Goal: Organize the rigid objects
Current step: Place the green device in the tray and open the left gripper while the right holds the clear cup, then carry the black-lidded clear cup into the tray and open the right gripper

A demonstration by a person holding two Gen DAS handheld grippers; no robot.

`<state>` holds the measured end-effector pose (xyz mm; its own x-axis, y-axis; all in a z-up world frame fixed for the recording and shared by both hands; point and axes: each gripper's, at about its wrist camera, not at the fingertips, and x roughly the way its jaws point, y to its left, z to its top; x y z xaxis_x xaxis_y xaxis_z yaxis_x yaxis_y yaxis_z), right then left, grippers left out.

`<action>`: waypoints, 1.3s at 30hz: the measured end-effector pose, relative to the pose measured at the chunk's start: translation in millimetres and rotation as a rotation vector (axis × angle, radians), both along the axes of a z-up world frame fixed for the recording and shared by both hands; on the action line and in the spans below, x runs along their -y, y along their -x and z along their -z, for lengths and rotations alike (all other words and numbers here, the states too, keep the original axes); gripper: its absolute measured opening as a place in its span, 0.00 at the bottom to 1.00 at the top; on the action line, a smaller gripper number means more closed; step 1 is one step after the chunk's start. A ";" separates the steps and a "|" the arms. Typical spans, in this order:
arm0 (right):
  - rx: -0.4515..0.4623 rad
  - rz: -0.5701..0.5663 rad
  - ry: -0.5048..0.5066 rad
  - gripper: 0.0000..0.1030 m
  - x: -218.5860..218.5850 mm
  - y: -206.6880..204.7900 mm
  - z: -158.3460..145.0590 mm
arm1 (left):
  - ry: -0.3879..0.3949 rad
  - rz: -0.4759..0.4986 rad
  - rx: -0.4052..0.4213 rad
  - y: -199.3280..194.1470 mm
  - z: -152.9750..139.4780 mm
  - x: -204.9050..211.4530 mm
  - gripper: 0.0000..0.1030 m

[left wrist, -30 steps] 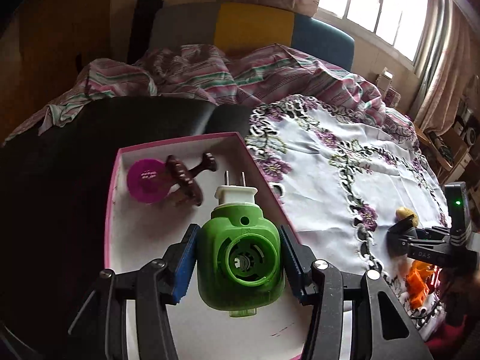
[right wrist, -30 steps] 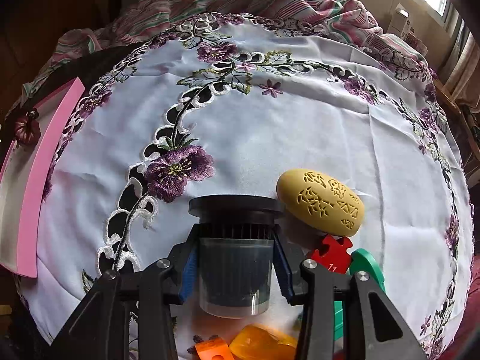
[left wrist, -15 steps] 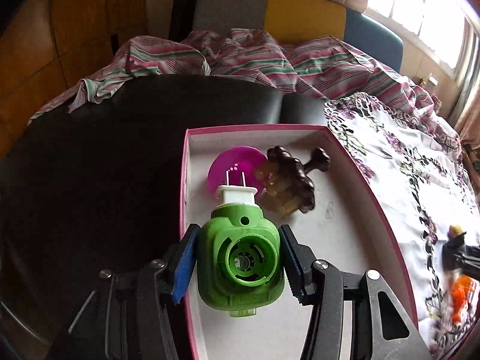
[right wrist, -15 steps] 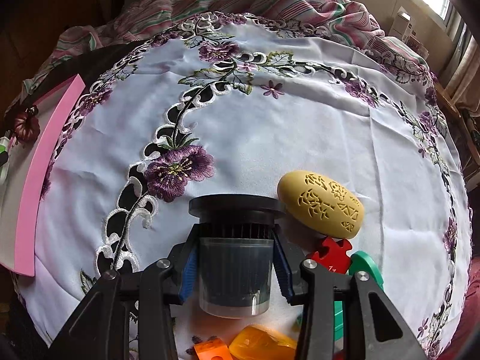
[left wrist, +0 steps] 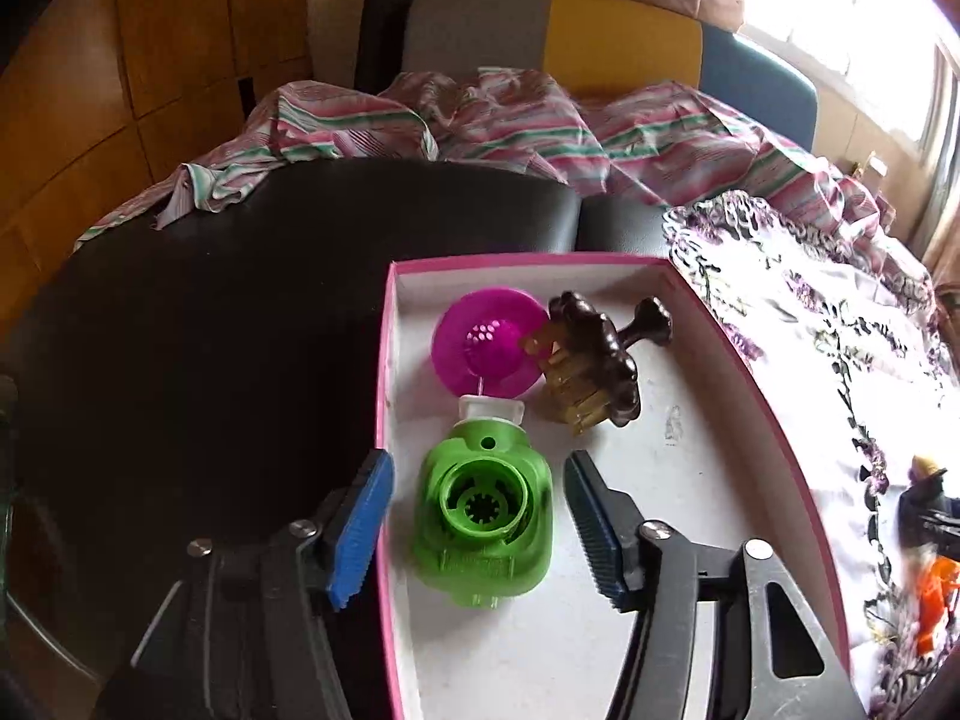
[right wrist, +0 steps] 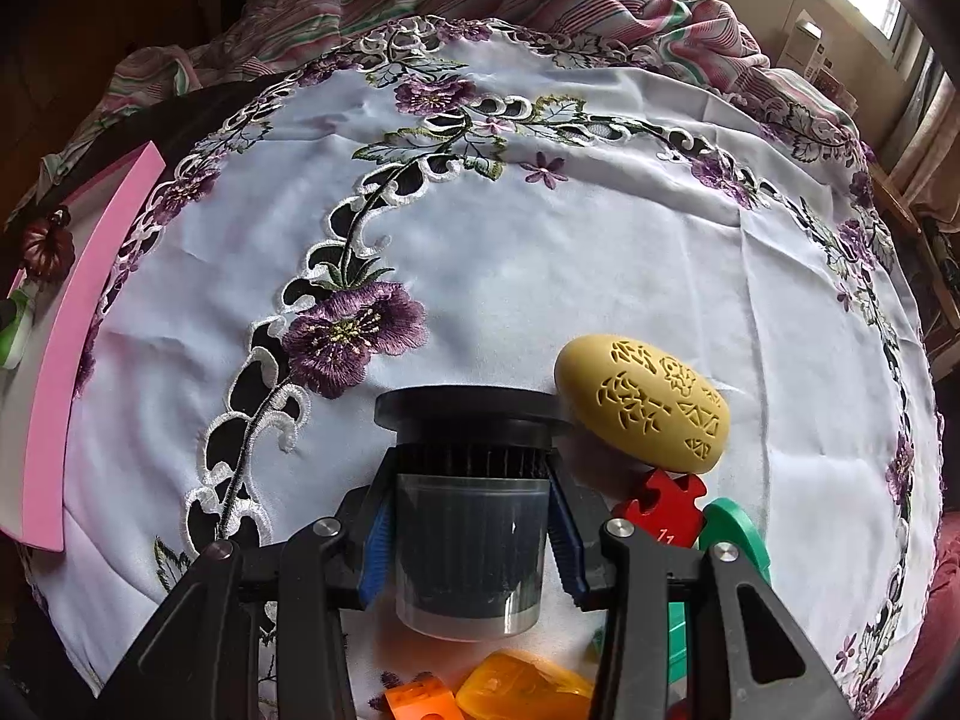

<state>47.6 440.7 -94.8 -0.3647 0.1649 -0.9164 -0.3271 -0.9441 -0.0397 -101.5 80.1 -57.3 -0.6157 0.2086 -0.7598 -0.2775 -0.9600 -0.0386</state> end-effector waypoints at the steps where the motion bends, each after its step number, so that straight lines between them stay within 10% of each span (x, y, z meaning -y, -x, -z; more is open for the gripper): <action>1: 0.000 0.000 0.000 0.43 0.0 0.1 -0.3 | -0.003 -0.008 -0.012 -2.7 -3.2 1.0 0.70; 39: -0.011 -0.122 0.027 0.42 31.1 10.5 -8.7 | -0.019 0.009 -0.091 -59.7 -41.7 36.4 0.70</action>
<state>37.1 409.6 -86.1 -0.3903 0.0945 -0.9158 -0.2103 -0.9776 -0.0113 -41.8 43.8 -15.6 -0.6798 0.2278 -0.6971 -0.2891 -0.9568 -0.0308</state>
